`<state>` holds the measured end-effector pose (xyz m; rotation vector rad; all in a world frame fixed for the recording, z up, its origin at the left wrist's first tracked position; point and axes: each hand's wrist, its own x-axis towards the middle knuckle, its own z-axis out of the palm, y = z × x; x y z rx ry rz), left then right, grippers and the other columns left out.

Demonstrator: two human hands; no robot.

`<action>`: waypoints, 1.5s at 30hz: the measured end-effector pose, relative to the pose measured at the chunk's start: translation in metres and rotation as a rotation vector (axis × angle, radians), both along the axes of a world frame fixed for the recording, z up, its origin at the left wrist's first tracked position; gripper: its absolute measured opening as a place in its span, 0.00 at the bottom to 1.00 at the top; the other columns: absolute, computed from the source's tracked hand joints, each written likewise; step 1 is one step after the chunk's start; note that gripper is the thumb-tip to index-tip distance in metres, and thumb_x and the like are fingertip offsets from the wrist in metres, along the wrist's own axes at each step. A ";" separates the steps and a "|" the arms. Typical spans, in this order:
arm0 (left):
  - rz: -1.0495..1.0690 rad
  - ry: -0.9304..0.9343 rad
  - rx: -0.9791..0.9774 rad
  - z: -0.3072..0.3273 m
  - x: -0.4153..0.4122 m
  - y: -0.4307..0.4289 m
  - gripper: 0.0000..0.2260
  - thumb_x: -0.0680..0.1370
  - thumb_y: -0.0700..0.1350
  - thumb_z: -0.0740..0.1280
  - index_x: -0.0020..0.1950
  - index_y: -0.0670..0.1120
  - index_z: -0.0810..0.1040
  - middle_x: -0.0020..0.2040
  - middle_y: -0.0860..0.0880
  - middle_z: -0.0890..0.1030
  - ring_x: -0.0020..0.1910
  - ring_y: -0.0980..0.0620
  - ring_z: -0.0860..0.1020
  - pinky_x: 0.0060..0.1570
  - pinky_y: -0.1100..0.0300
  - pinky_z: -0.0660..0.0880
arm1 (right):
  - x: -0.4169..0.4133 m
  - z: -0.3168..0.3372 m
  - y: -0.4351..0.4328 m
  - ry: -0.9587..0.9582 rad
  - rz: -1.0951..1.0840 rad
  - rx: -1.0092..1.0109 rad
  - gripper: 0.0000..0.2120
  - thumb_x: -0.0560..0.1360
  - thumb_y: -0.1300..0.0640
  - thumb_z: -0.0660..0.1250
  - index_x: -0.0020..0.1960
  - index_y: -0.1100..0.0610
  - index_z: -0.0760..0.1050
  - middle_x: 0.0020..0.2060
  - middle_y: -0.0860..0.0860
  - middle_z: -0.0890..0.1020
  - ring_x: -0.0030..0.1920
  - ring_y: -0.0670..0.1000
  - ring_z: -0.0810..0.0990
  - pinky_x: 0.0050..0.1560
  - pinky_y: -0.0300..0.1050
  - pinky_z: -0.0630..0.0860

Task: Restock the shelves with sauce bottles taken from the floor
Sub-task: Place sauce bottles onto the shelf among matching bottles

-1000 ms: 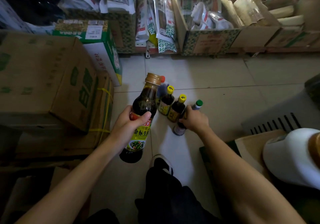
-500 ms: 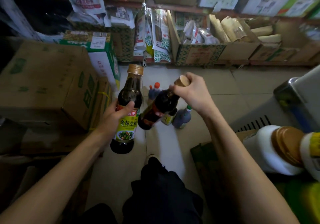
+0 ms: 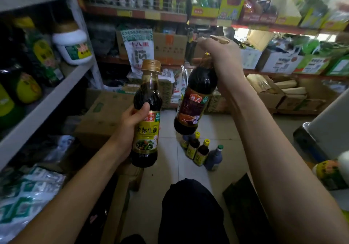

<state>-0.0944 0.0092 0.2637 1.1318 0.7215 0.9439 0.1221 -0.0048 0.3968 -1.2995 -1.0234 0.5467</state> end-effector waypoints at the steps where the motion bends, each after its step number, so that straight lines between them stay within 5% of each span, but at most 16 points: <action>1: 0.009 -0.010 0.012 0.010 -0.005 -0.005 0.23 0.72 0.57 0.69 0.58 0.41 0.78 0.42 0.39 0.82 0.39 0.40 0.82 0.42 0.46 0.79 | -0.006 0.008 -0.003 0.027 0.021 -0.025 0.16 0.67 0.55 0.73 0.46 0.68 0.79 0.42 0.64 0.81 0.41 0.60 0.79 0.49 0.66 0.78; 7: 0.021 -0.055 0.052 0.055 -0.039 -0.031 0.23 0.69 0.60 0.74 0.51 0.43 0.82 0.43 0.38 0.83 0.38 0.40 0.83 0.39 0.48 0.80 | -0.060 0.043 -0.018 -0.016 0.035 -0.099 0.07 0.66 0.60 0.71 0.39 0.59 0.73 0.34 0.57 0.70 0.37 0.53 0.68 0.38 0.52 0.65; 12: 0.009 -0.042 0.087 0.077 -0.068 -0.046 0.25 0.63 0.65 0.76 0.48 0.45 0.85 0.44 0.39 0.84 0.41 0.40 0.84 0.39 0.49 0.80 | -0.081 0.062 -0.031 0.236 0.229 -0.185 0.06 0.70 0.60 0.69 0.44 0.60 0.75 0.40 0.58 0.75 0.36 0.57 0.75 0.36 0.47 0.77; 16: 0.013 -0.050 0.115 0.091 -0.081 -0.058 0.24 0.66 0.64 0.74 0.51 0.46 0.84 0.46 0.40 0.85 0.43 0.40 0.84 0.39 0.49 0.80 | -0.103 0.075 -0.037 0.226 0.313 -0.184 0.07 0.72 0.60 0.68 0.49 0.61 0.76 0.47 0.60 0.71 0.46 0.59 0.68 0.48 0.54 0.70; 19: 0.017 -0.074 0.127 0.098 -0.086 -0.066 0.23 0.69 0.61 0.72 0.53 0.45 0.84 0.46 0.40 0.84 0.43 0.40 0.84 0.41 0.49 0.80 | -0.113 0.081 -0.040 0.230 0.372 -0.185 0.08 0.73 0.60 0.67 0.50 0.62 0.77 0.47 0.61 0.75 0.45 0.60 0.73 0.48 0.54 0.76; 25: -0.010 -0.107 0.110 0.108 -0.094 -0.075 0.18 0.71 0.60 0.69 0.50 0.47 0.85 0.46 0.41 0.85 0.41 0.42 0.84 0.40 0.50 0.80 | -0.126 0.089 -0.045 0.226 0.434 -0.187 0.04 0.74 0.60 0.67 0.47 0.61 0.76 0.25 0.53 0.82 0.31 0.55 0.81 0.38 0.48 0.82; 31: -0.014 -0.100 0.078 0.108 -0.098 -0.075 0.21 0.67 0.63 0.70 0.47 0.48 0.86 0.45 0.42 0.85 0.41 0.43 0.84 0.42 0.49 0.80 | -0.133 0.089 -0.048 0.212 0.461 -0.184 0.04 0.74 0.59 0.67 0.47 0.60 0.78 0.42 0.58 0.79 0.31 0.56 0.81 0.31 0.43 0.79; 39: -0.002 -0.065 0.116 0.106 -0.098 -0.068 0.19 0.71 0.62 0.68 0.48 0.48 0.86 0.44 0.42 0.85 0.41 0.44 0.84 0.42 0.49 0.80 | -0.138 0.084 -0.044 0.254 0.526 -0.197 0.03 0.74 0.60 0.66 0.45 0.60 0.77 0.27 0.53 0.82 0.28 0.54 0.81 0.29 0.42 0.78; 45: 0.143 -0.035 0.229 0.159 -0.095 -0.012 0.16 0.75 0.59 0.67 0.41 0.48 0.87 0.39 0.45 0.85 0.36 0.46 0.84 0.36 0.56 0.80 | -0.160 0.125 0.003 0.003 0.536 -0.037 0.04 0.71 0.63 0.68 0.38 0.60 0.78 0.25 0.50 0.80 0.25 0.48 0.80 0.26 0.39 0.76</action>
